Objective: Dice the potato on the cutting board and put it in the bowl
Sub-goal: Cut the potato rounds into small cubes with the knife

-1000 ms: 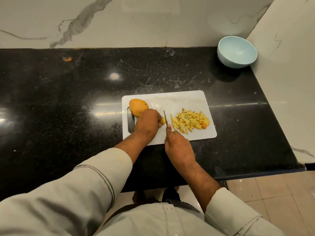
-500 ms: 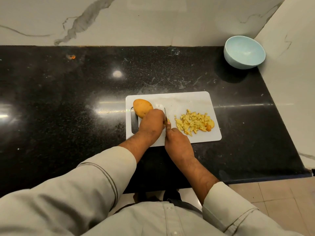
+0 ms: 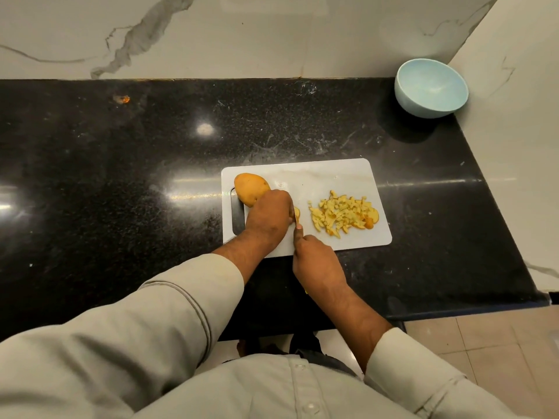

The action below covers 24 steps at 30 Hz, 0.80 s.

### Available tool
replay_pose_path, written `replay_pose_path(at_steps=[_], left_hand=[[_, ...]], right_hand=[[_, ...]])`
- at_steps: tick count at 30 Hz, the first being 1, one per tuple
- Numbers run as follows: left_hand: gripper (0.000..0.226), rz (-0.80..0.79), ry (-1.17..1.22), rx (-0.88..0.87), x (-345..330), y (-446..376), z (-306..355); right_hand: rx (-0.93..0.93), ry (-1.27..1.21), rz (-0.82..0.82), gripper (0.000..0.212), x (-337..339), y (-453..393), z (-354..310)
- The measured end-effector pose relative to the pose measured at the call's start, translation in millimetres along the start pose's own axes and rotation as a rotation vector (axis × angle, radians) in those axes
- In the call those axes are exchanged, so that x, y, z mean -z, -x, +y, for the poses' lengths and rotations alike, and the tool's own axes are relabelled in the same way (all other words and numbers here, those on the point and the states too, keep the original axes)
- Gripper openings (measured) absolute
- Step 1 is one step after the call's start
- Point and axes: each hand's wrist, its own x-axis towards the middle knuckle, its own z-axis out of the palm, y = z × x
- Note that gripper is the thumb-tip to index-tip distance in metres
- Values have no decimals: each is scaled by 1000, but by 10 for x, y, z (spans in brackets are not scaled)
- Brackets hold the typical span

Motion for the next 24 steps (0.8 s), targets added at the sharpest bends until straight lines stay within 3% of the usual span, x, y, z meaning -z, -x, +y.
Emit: replay_pose_path(at_steps=[14,24], left_hand=[[11,125,105,30,-80,82,-80],[14,-7,25,41,0,14,-24]], right_hand=[[-8,-4,149,53,69,99,-28],[-9,-37,95,60,41,-119,-118]])
